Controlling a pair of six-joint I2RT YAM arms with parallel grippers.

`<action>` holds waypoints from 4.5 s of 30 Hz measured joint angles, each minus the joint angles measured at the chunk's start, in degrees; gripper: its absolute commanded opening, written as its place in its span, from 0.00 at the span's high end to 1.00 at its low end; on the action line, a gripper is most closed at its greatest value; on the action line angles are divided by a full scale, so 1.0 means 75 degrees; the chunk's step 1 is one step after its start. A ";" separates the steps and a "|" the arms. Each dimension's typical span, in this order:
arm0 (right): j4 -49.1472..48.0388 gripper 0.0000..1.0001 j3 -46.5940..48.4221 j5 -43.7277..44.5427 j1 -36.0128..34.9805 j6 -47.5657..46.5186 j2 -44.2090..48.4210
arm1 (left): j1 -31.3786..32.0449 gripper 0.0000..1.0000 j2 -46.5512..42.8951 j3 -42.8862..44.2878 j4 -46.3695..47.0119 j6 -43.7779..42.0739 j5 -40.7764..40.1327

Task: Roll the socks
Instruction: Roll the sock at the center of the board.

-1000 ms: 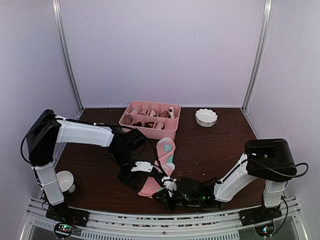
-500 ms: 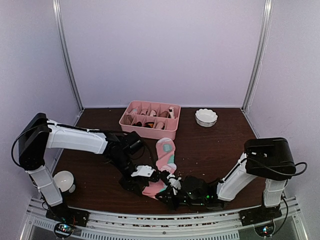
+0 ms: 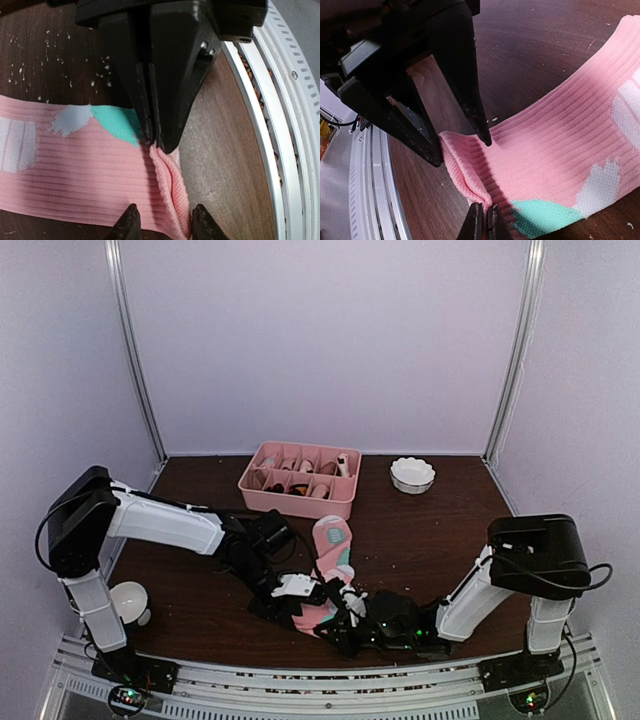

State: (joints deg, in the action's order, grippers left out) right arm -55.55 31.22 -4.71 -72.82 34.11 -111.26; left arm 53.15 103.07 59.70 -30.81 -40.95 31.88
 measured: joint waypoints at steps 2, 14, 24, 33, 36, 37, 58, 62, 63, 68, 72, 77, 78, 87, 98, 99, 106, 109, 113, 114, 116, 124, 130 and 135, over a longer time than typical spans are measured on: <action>-0.0009 1.00 0.0000 -0.0029 0.0000 0.0032 -0.0006 | 0.0000 0.68 0.0105 0.0009 0.0009 0.0087 -0.0020; -0.0085 0.98 -0.0015 -0.0128 0.0166 0.0227 -0.0044 | -0.0198 0.71 0.0866 0.0711 -0.0565 0.0335 0.0425; -0.0085 0.98 -0.0015 -0.0117 0.0175 0.0216 -0.0044 | -0.0455 0.63 0.1189 0.1084 -0.1448 0.0137 0.1172; -0.0087 0.98 -0.0012 -0.0213 0.0160 0.0192 -0.0052 | -0.0574 0.63 0.0624 0.0644 -0.0586 0.0670 0.0746; -0.0085 0.98 0.0009 -0.0321 0.0134 0.0108 -0.0055 | -0.0580 0.62 0.0501 0.0624 -0.0227 0.0857 0.0676; -0.0085 0.98 0.0009 -0.0367 0.0108 0.0087 -0.0058 | -0.0589 0.61 0.0466 0.0609 -0.0117 0.0886 0.0679; -0.0854 0.99 -0.0105 -0.0819 0.0335 0.0513 -0.0344 | -0.0376 0.56 -0.0117 -0.0452 0.0647 0.0391 0.0627; -0.0944 0.99 -0.0117 -0.0956 0.0376 0.0597 -0.0367 | -0.0332 0.59 -0.0157 -0.0475 0.1023 0.0466 0.0490; -0.0953 0.99 -0.0119 -0.0976 0.0379 0.0624 -0.0370 | -0.0332 0.59 -0.0157 -0.0475 0.1093 0.0484 0.0463; -0.0976 0.99 -0.0125 -0.1078 0.0417 0.0682 -0.0373 | -0.0321 0.61 -0.0154 -0.0475 0.1180 0.0533 0.0376; -0.0991 0.99 -0.0134 -0.1142 0.0434 0.0685 -0.0373 | -0.0271 0.62 -0.0128 -0.0472 0.1131 0.0440 0.0382; -0.0988 0.98 -0.0134 -0.1227 0.0455 0.0679 -0.0373 | -0.0184 0.67 -0.0026 -0.0472 0.1134 0.0402 0.0289; -0.0988 0.98 -0.0134 -0.1247 0.0458 0.0679 -0.0373 | -0.0184 0.68 -0.0009 -0.0472 0.1142 0.0408 0.0256; -0.0982 0.93 -0.0134 -0.1279 0.0466 0.0711 -0.0367 | -0.0172 0.71 0.0475 -0.0125 0.1174 0.0589 0.0070; 0.0111 0.00 -0.0227 -0.0431 0.0236 0.0367 0.0326 | -0.0149 0.74 0.0659 0.0096 0.0921 0.0510 0.0140; 0.0274 0.00 -0.0323 -0.0233 0.0108 0.0187 0.0548 | -0.0137 0.74 0.0659 0.0096 0.0933 0.0510 0.0117; 0.1751 0.00 -0.0787 0.1542 -0.0842 -0.0880 0.1737 | -0.0137 0.75 0.0659 0.0096 0.0941 0.0562 0.0090; 0.2401 0.00 -0.1087 0.3072 -0.1224 -0.0997 0.2425 | -0.0137 0.75 0.0659 0.0099 0.0935 0.0589 0.0090; 0.3101 0.00 -0.1361 0.5686 -0.1763 -0.0495 0.3337 | -0.0137 0.75 0.0659 0.0114 0.0909 0.0597 0.0096; 0.2929 0.00 -0.1565 0.6161 -0.1853 -0.0423 0.3518 | -0.0137 0.75 0.0659 0.0122 0.0898 0.0597 0.0096; 0.2608 0.00 -0.2087 0.6892 -0.1961 -0.0600 0.3856 | -0.0137 0.75 0.0685 0.0178 0.0822 0.0597 0.0099; 0.3209 0.17 -0.1466 0.7574 -0.2830 -0.3028 0.3410 | -0.0219 0.75 0.1174 0.0868 0.0102 0.0600 0.0437; 0.2850 0.27 -0.0935 0.5820 -0.2771 -0.4975 0.2838 | -0.0280 0.75 0.1547 0.1370 -0.0376 0.0688 0.0679; 0.2806 0.36 -0.0076 0.4261 -0.2378 -0.5948 0.2092 | -0.0294 0.75 0.1763 0.1647 -0.0597 0.0854 0.0866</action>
State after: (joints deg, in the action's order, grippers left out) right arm -34.50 30.65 27.24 -90.65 -10.50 -95.57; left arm 50.94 116.29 72.05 -35.29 -34.54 38.37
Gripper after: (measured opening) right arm 0.688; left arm 0.250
